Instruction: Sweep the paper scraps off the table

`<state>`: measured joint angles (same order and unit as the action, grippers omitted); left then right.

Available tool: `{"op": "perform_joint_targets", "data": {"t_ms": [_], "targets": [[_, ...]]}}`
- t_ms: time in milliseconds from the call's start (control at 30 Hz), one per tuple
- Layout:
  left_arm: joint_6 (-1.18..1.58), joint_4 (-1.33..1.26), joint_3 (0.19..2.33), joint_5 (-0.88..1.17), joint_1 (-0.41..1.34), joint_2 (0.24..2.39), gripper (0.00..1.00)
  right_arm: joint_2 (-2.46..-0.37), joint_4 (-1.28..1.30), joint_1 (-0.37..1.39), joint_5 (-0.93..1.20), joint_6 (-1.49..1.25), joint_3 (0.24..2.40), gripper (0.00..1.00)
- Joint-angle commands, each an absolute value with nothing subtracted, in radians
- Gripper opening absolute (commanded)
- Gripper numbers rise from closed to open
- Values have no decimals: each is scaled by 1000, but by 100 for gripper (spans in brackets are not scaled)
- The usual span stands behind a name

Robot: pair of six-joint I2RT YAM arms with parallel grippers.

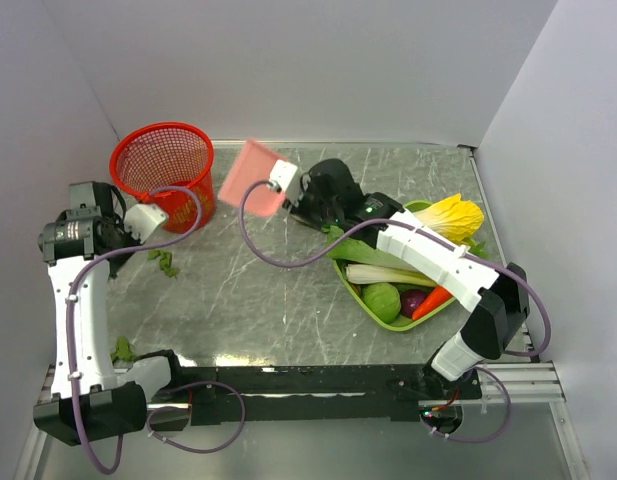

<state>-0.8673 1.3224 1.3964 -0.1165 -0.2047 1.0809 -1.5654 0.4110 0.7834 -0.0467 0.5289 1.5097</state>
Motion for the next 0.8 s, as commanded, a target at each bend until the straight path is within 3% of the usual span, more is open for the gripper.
{"op": "perform_joint_targets", "data": {"t_ms": [0,167,500,700,767], "targets": [[-775,1349,1313,-261,-224,1052,1,-1523,574,798,91,453,1445,0],[-519,1252,1171,-399,-273,1048,1,-1537,617,807,103,452,1442,0],[-296,1213,986,-278,-374,1058,1,-1583,621,818,80,477,1463,0],[-287,1249,1008,-46,-374,1123,1,-1577,617,822,69,483,1440,0],[-323,1279,1075,136,-374,1158,1,-1577,614,822,63,488,1434,0]]}}
